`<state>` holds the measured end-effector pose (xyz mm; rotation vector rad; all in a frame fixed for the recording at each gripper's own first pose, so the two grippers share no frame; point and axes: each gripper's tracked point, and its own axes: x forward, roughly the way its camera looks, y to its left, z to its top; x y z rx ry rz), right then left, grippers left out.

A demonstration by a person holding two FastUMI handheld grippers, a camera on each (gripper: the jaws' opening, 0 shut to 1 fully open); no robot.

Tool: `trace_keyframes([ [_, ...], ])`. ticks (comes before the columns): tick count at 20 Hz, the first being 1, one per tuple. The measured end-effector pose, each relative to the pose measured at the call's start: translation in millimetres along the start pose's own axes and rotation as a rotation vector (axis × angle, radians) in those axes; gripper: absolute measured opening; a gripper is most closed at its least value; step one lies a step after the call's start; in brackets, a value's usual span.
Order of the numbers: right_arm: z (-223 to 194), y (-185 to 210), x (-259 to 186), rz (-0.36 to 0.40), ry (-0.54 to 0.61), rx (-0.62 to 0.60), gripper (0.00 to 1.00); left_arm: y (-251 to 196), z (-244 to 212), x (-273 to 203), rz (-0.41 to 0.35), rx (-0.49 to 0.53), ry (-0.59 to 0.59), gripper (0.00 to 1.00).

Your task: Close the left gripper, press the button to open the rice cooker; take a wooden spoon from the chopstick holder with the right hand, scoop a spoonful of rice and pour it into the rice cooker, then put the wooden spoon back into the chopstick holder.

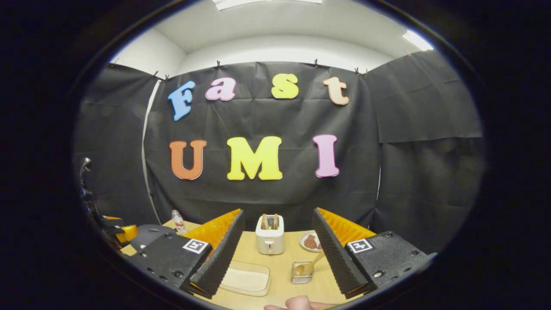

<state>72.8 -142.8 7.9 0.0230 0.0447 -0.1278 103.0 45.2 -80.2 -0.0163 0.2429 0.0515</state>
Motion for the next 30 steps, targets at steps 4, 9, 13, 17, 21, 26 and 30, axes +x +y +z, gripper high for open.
trace_keyframes([
  [4, 10, 17, -23, -0.016, -0.028, -0.008, 1.00, -19, 48, -37, -0.071, 0.026, -0.121, 0.95],
  [9, 17, 26, -58, -0.023, -0.042, -0.001, 1.00, -47, 82, -81, -0.148, 0.012, -0.212, 0.95],
  [13, 11, 23, -74, -0.024, -0.042, 0.049, 1.00, -70, 88, -105, -0.164, 0.011, -0.239, 0.94],
  [17, 0, 13, -86, 0.014, -0.027, 0.035, 0.99, -99, 87, -125, -0.173, -0.006, -0.228, 0.94],
  [21, -6, -4, -105, 0.051, -0.029, 0.021, 0.99, -122, 90, -145, -0.165, -0.016, -0.249, 0.94],
  [26, -11, -20, -120, 0.062, -0.024, 0.039, 1.00, -141, 90, -164, -0.169, 0.009, -0.267, 0.95],
  [30, -4, -23, -130, 0.037, -0.043, 0.050, 0.99, -148, 91, -170, -0.192, -0.001, -0.257, 0.95],
])
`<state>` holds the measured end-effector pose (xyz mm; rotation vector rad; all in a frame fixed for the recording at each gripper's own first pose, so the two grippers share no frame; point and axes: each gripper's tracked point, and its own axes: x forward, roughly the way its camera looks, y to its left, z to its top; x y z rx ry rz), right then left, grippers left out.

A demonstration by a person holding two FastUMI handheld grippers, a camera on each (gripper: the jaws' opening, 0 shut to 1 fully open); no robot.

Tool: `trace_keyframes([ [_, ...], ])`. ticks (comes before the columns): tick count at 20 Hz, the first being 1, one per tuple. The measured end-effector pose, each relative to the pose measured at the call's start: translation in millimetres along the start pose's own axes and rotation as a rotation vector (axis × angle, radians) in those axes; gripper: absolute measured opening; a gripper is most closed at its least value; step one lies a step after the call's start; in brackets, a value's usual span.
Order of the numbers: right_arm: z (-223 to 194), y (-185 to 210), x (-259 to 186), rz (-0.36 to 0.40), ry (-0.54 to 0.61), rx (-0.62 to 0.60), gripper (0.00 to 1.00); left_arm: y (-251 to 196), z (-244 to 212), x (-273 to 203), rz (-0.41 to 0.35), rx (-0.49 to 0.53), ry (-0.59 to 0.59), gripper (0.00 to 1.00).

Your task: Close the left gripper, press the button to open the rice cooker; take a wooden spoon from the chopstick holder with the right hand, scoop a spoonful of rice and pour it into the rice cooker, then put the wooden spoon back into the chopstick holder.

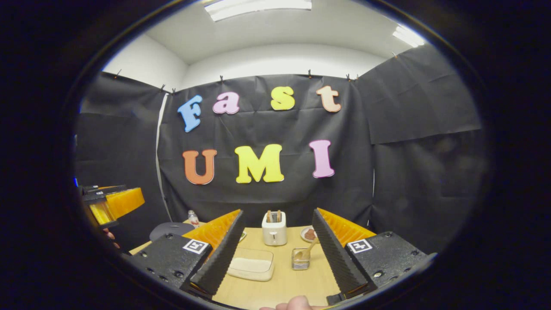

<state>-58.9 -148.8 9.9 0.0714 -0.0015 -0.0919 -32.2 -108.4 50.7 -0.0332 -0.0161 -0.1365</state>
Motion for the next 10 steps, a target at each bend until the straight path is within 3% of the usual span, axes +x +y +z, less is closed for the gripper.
trace_keyframes([
  [10, -5, 20, 0, 0.014, 0.010, -0.009, 0.99, 8, 0, 4, -0.007, 0.010, -0.012, 0.95],
])
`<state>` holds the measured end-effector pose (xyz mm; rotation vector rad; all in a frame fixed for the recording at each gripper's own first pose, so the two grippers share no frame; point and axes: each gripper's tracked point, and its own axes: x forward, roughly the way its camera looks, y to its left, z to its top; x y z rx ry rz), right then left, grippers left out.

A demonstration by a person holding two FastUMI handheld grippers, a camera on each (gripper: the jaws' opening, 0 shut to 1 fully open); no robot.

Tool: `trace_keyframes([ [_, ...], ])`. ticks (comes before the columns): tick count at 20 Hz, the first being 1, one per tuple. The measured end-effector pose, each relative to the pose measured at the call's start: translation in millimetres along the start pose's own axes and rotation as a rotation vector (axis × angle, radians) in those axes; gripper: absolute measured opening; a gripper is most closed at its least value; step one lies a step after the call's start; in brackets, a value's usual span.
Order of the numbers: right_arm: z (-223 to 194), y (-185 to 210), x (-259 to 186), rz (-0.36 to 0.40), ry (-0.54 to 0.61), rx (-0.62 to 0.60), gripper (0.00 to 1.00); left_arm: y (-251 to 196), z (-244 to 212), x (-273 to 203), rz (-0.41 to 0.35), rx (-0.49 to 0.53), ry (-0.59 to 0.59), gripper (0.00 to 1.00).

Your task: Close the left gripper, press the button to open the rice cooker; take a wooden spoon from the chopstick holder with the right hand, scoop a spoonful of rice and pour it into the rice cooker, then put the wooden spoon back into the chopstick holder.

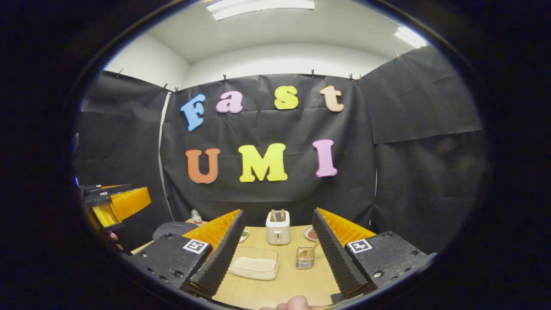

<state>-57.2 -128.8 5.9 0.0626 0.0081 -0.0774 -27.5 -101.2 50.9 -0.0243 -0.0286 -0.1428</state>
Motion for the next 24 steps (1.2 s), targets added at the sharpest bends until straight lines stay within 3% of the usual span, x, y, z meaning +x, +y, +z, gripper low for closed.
trace_keyframes([
  [17, -3, 7, 3, -0.008, 0.004, 0.007, 1.00, 8, -2, 3, 0.009, 0.025, 0.003, 0.95],
  [24, -1, 3, 0, -0.038, 0.004, 0.000, 0.99, 18, -4, 5, 0.053, 0.053, 0.003, 0.94],
])
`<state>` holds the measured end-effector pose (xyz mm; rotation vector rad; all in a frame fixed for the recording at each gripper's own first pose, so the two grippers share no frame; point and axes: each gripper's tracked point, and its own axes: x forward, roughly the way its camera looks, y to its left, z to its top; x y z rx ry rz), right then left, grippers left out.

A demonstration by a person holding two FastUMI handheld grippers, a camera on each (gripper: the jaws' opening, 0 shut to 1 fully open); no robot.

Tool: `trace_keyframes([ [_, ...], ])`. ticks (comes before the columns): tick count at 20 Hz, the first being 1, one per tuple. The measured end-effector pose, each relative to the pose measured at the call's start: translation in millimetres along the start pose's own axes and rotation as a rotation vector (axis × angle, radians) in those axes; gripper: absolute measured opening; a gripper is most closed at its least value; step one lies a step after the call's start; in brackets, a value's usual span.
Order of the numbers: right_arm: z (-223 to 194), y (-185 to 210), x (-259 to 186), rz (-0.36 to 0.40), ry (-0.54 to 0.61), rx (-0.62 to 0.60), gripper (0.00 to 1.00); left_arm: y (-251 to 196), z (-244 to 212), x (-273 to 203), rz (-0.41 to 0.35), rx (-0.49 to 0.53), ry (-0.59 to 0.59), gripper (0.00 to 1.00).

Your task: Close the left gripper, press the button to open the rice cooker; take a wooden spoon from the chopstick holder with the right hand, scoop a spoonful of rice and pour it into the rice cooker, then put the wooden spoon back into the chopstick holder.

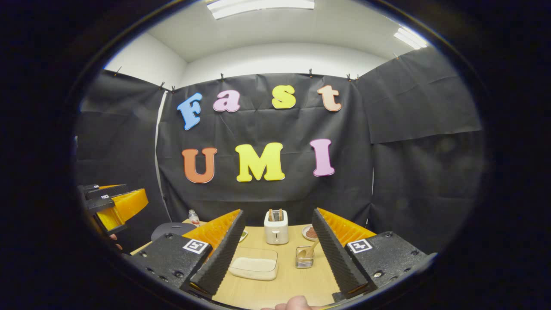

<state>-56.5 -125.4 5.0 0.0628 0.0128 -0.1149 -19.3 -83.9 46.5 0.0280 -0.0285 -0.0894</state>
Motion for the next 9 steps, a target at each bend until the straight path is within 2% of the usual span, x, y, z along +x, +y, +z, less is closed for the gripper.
trace_keyframes([
  [9, 3.4, 5.9, -0.5, 0.003, 0.001, -0.023, 0.99, 1.0, -1.7, -1.6, 0.004, 0.013, 0.003, 0.95],
])
